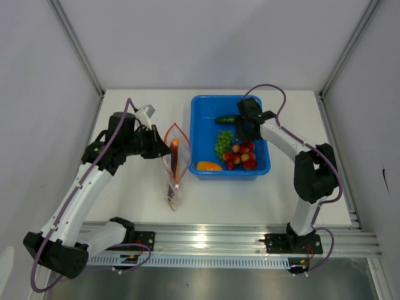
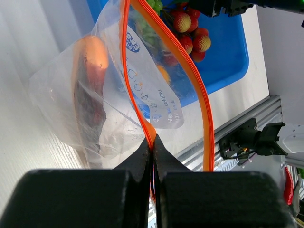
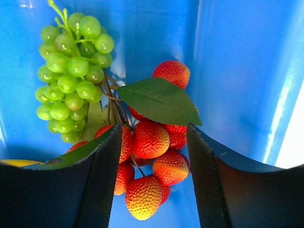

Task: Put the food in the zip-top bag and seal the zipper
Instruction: Pick up the fake fruit from the bin.

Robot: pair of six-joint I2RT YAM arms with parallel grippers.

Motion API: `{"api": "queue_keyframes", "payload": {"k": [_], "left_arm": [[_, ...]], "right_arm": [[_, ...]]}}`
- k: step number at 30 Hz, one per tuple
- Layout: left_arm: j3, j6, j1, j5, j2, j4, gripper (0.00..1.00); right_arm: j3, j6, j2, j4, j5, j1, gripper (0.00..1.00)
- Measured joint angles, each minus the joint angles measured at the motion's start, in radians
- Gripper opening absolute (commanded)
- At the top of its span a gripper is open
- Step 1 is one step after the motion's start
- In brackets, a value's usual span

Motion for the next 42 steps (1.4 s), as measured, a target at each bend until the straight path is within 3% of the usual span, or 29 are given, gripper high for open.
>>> {"api": "queue_keyframes", "payload": {"k": [6,12,18,29,42], "left_arm": [[0.000,0.000,0.002,0.003,0.000,0.000,0.01],[-0.008,-0.001,0.002,0.019,0.000,0.007,0.00],[-0.016,-0.001,0.003,0.022,-0.002,0.010,0.01],[-0.029,-0.001,0.004,0.029,-0.003,0.027,0.01],[-0.041,-0.001,0.009,0.029,-0.013,0.029,0.01]], "right_arm": [[0.015,-0.011,0.013,0.010,-0.066,0.000,0.66],[0.144,-0.038,0.106,0.032,-0.161,0.002,0.70],[0.214,-0.056,0.220,0.035,-0.238,0.009,0.87],[0.296,-0.068,0.356,0.015,-0.245,0.042,0.84],[0.417,-0.060,0.462,-0.057,-0.141,0.082,0.88]]}}
